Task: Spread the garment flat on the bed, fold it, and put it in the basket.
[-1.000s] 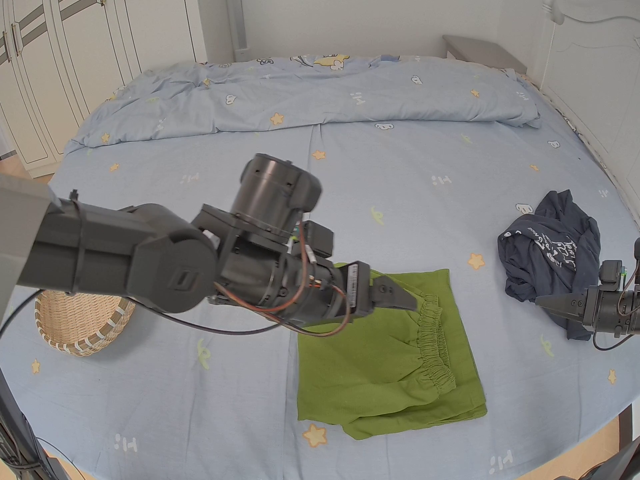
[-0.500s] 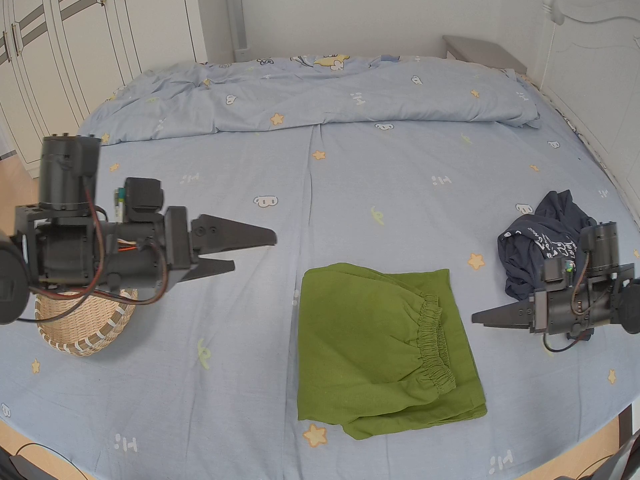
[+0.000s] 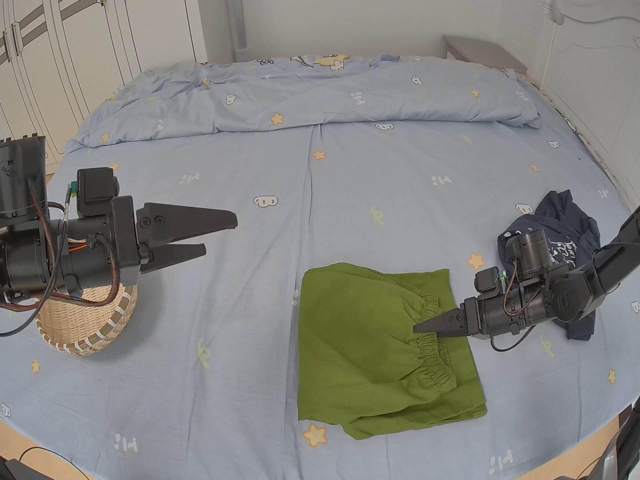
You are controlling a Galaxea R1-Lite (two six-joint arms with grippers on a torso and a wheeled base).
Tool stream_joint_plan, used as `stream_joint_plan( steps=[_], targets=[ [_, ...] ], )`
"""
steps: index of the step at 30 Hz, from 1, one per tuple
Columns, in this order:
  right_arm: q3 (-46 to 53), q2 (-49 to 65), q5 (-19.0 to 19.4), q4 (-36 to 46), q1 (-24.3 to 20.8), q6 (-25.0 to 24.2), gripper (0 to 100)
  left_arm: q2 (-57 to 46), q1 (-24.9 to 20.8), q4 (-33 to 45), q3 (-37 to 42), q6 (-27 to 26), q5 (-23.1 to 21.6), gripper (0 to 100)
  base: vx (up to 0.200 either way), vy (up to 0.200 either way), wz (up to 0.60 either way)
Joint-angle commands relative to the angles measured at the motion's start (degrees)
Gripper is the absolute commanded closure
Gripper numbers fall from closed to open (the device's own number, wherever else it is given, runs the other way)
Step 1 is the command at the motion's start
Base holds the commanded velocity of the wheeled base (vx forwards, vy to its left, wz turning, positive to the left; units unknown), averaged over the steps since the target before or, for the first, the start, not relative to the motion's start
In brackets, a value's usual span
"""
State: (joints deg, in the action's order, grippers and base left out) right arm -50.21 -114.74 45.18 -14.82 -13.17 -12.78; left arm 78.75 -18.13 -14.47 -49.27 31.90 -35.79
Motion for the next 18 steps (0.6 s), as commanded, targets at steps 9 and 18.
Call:
stream_joint_plan(
  steps=[9,18],
  targets=[
    [-3.05,-4.53,-0.35,1.20,3.85,1.17,0,-0.26,-0.07,-0.03,0.14,0.00,-0.07,0,0.000,0.000,0.00],
    [-2.70,-4.00,-0.27,2.52,2.18,1.70,0,-0.44,-0.07,-0.03,0.23,0.00,-0.07,0,0.000,0.000,0.00]
  ],
)
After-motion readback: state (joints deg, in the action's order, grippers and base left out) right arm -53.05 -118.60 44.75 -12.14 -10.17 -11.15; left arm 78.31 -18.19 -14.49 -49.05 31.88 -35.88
